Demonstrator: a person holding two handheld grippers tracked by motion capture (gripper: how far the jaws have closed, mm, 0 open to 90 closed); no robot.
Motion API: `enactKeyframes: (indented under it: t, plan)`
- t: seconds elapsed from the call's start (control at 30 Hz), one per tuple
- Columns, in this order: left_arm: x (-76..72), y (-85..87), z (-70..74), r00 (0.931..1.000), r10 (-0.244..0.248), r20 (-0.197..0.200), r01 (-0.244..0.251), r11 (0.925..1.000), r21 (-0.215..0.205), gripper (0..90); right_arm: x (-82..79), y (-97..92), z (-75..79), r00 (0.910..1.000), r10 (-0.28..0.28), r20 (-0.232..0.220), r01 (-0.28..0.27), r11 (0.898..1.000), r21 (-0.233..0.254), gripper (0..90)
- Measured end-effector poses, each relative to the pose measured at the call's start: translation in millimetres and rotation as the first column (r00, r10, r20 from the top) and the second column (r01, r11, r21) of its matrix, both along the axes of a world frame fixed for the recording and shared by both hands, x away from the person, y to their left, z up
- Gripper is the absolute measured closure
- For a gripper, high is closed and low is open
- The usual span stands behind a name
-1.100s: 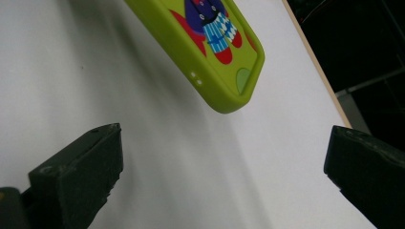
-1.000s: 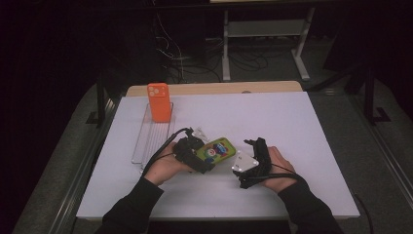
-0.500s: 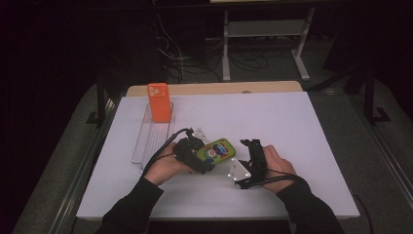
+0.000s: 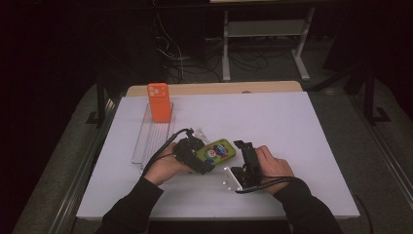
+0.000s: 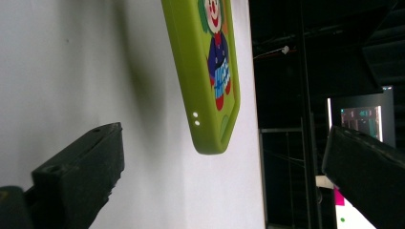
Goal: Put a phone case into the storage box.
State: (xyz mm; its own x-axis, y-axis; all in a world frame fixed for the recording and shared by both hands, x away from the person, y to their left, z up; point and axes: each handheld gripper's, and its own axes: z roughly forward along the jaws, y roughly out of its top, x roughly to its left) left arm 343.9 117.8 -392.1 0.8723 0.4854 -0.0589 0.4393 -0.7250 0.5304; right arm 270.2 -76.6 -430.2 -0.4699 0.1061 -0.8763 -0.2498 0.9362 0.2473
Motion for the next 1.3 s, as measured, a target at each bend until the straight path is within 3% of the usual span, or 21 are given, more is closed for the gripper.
enactKeyframes:
  t: [0.33, 0.37, 0.47, 0.5, 0.6, 0.77, 0.8, 0.93, 1.1, 1.3]
  plan:
    - [1.7, -4.5, 0.9, 0.9997, -0.018, -0.016, 0.018, 0.9994, -0.029, 15.4, -2.1, 8.4, -4.6, 0.9982, 0.011, 0.058, -0.009, 0.999, -0.030, 17.9]
    - [1.2, -5.6, 0.5, 0.9997, -0.012, -0.021, 0.011, 0.9992, -0.039, 15.4, -2.2, 9.2, -5.3, 0.9980, 0.014, 0.062, -0.012, 0.999, -0.034, 21.0]
    - [2.1, -6.4, 0.7, 0.9992, -0.033, -0.023, 0.033, 0.9994, -0.014, 15.4, -3.8, 10.5, -4.7, 0.9973, 0.010, 0.073, -0.008, 0.999, -0.034, 29.1]
    - [1.2, -7.6, -1.2, 0.9995, -0.023, -0.023, 0.022, 0.9991, -0.035, 15.4, -4.5, 10.5, -3.7, 0.9971, 0.014, 0.074, -0.011, 0.999, -0.037, 31.4]
    - [0.6, -8.1, -1.1, 0.9991, -0.037, -0.023, 0.036, 0.9990, -0.025, 15.4, -5.5, 10.5, -2.0, 0.9966, 0.016, 0.080, -0.013, 0.999, -0.031, 38.3]
    - [-2.9, -10.0, -0.7, 0.9994, -0.028, -0.020, 0.027, 0.9979, -0.060, 15.4, -8.8, 14.9, -7.1, 0.9938, 0.040, 0.104, -0.034, 0.998, -0.052, 50.9]
    - [-1.8, -8.6, 0.3, 0.9984, -0.054, -0.014, 0.053, 0.9979, -0.036, 15.4, -9.1, 16.2, -7.8, 0.9926, 0.046, 0.112, -0.039, 0.997, -0.063, 53.0]
    - [-2.2, -7.6, 1.5, 0.9985, -0.054, -0.011, 0.054, 0.9980, -0.034, 15.4, -9.3, 19.0, -10.3, 0.9936, 0.056, 0.098, -0.048, 0.996, -0.080, 61.1]
    - [-3.1, -7.5, 1.1, 0.9989, -0.044, -0.019, 0.043, 0.9970, -0.064, 15.4, -10.0, 20.2, -12.7, 0.9926, 0.061, 0.105, -0.052, 0.994, -0.091, 65.7]
    - [-3.6, -7.8, 0.7, 0.9987, -0.047, -0.021, 0.045, 0.9967, -0.068, 15.4, -10.6, 20.7, -13.7, 0.9915, 0.061, 0.115, -0.051, 0.994, -0.092, 70.8]
